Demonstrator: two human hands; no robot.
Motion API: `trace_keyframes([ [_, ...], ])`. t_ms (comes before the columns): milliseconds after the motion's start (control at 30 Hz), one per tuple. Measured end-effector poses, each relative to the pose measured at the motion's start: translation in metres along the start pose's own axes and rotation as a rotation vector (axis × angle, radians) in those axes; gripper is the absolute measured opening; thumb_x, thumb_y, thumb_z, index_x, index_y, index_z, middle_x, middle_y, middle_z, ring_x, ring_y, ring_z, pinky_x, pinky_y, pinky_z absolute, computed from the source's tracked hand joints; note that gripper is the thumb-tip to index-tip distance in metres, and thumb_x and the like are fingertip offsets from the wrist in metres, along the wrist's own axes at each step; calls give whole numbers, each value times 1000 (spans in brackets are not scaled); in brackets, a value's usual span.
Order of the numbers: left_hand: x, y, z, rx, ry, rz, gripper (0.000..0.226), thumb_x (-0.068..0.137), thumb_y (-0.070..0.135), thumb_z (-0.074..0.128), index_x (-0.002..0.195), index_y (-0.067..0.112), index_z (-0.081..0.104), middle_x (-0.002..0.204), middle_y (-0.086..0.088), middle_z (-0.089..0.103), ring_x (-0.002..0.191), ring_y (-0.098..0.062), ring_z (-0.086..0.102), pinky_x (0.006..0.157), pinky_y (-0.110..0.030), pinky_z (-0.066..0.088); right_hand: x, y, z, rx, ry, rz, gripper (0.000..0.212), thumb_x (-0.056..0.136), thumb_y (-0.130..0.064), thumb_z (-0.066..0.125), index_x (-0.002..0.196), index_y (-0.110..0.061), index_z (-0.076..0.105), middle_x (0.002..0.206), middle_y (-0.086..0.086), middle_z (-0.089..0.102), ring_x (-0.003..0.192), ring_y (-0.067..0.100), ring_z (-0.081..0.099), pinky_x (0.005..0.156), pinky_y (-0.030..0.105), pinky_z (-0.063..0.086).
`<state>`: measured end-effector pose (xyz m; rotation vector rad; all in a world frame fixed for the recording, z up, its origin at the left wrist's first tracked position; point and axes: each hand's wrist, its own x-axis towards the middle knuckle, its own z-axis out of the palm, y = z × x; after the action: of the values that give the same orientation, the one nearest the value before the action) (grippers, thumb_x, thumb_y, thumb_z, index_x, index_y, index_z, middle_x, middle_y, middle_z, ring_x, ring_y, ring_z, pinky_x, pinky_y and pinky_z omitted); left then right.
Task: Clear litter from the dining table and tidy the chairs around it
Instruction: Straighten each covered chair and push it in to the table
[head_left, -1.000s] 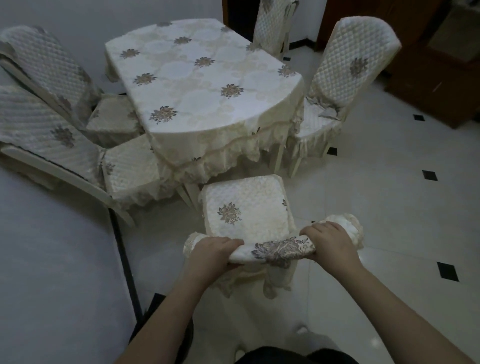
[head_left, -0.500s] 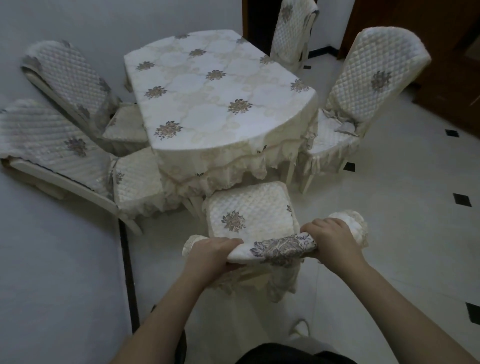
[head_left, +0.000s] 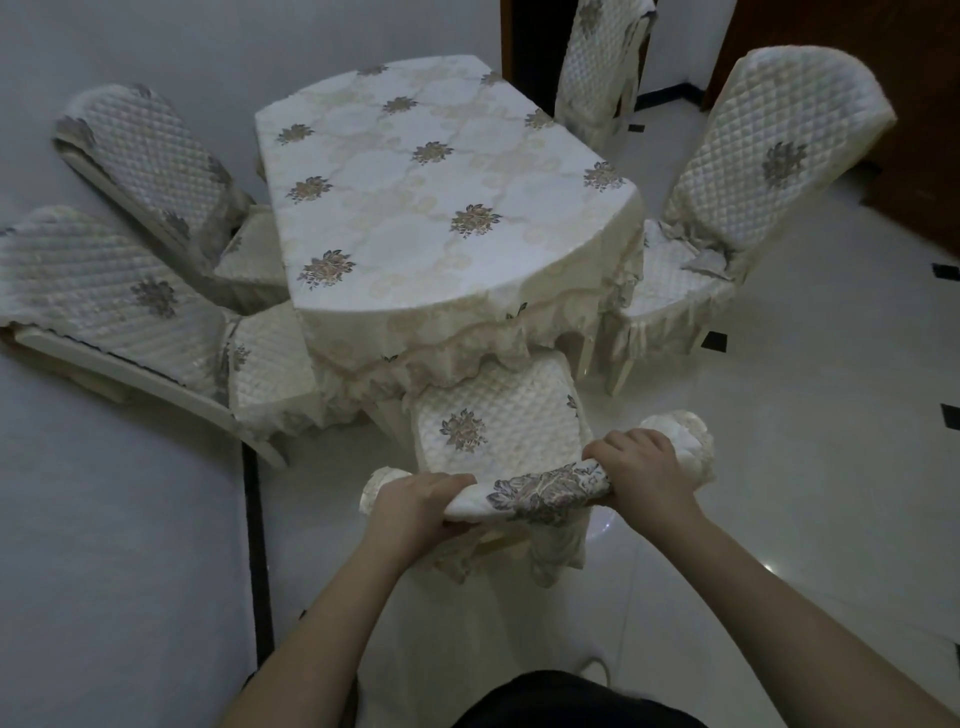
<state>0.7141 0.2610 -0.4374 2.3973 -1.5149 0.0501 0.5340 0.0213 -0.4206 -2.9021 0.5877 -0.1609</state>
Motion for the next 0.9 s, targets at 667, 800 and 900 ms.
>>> trace_keyframes([
  [667, 66, -3, 18, 26, 55, -74, 36, 66, 65, 53, 82, 34, 65, 64, 12, 64, 57, -9, 63, 47, -22, 34, 81, 41, 0, 12, -123, -12, 47, 71, -43, 78, 114, -34, 63, 109, -5, 59, 110, 20, 49, 102, 33, 21],
  [800, 76, 0, 21, -21, 63, -88, 38, 69, 64, 52, 83, 32, 67, 66, 11, 66, 59, -11, 64, 48, -24, 40, 92, 51, -1, -5, -138, -24, 50, 69, -45, 79, 114, -35, 62, 111, -6, 58, 108, 20, 50, 102, 34, 21],
  [900, 83, 7, 25, -35, 40, -109, 38, 70, 65, 53, 87, 34, 67, 71, 11, 68, 65, -12, 65, 51, -25, 41, 99, 64, -6, -15, -163, -46, 54, 68, -52, 77, 117, -34, 61, 114, -6, 58, 109, 20, 51, 103, 34, 22],
])
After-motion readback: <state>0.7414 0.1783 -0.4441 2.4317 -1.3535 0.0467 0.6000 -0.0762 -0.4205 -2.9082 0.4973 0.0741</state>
